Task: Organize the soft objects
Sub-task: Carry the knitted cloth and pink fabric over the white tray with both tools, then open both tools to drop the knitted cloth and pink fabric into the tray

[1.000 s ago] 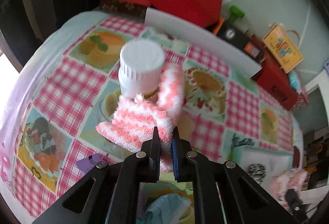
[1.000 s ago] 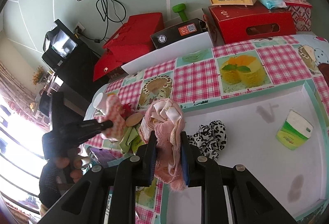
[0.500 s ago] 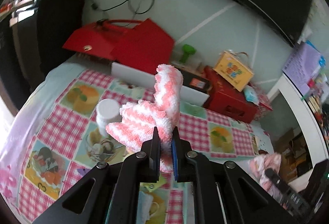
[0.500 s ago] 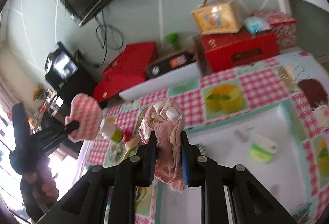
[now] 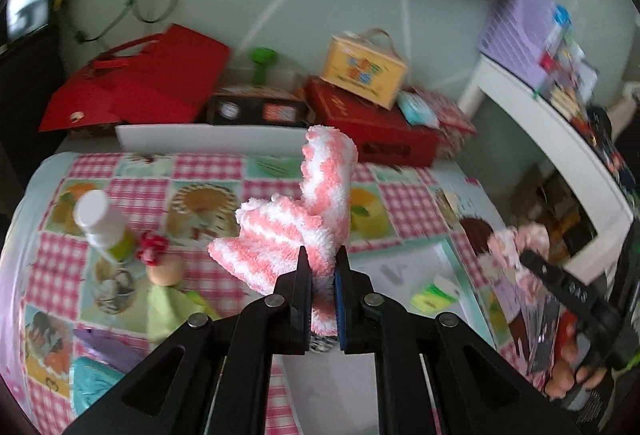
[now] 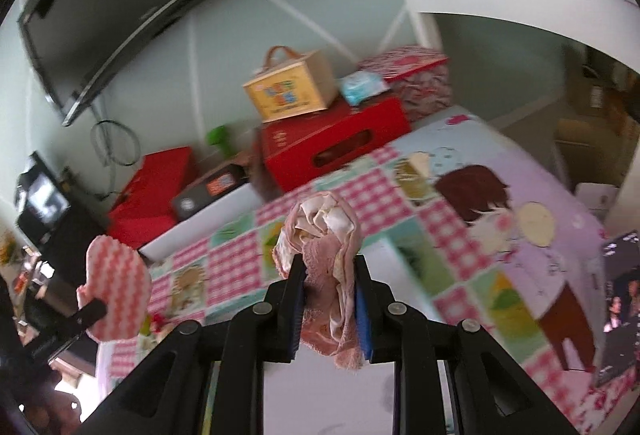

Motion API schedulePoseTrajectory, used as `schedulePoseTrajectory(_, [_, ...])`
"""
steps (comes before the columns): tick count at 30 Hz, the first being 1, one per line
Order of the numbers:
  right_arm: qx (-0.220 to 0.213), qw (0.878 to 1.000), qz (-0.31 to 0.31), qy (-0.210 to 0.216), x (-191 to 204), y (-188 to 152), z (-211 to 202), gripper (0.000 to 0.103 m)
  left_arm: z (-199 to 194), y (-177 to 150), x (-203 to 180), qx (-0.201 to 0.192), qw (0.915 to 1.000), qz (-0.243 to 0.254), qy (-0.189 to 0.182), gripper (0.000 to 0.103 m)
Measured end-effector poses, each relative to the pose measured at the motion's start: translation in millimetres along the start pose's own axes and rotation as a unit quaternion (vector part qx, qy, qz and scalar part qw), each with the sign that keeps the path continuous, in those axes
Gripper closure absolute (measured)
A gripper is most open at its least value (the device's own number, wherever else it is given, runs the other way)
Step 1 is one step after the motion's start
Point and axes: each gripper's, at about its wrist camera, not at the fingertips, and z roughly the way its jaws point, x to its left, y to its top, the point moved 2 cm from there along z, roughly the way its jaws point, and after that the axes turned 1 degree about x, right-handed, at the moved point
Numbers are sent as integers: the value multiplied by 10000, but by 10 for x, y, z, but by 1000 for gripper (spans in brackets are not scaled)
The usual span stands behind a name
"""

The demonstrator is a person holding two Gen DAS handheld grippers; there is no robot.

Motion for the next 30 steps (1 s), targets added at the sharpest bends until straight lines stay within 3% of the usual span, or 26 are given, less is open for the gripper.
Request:
schedulePoseTrajectory(8, [424,9975,131,-552,-298,-90,367,78,447,-259,-474,580,9965,564,-210,93])
schedulePoseTrajectory(19, [1229,9910,332,-411,-491,-312,865,78,1071,-629,-708,1472,9856,818,-163,93])
schedulePoseTrajectory(30, [1491,9879,194,-383,-399,-406,1019,78,1320,-780,-611,1774,9818,679,-10,93])
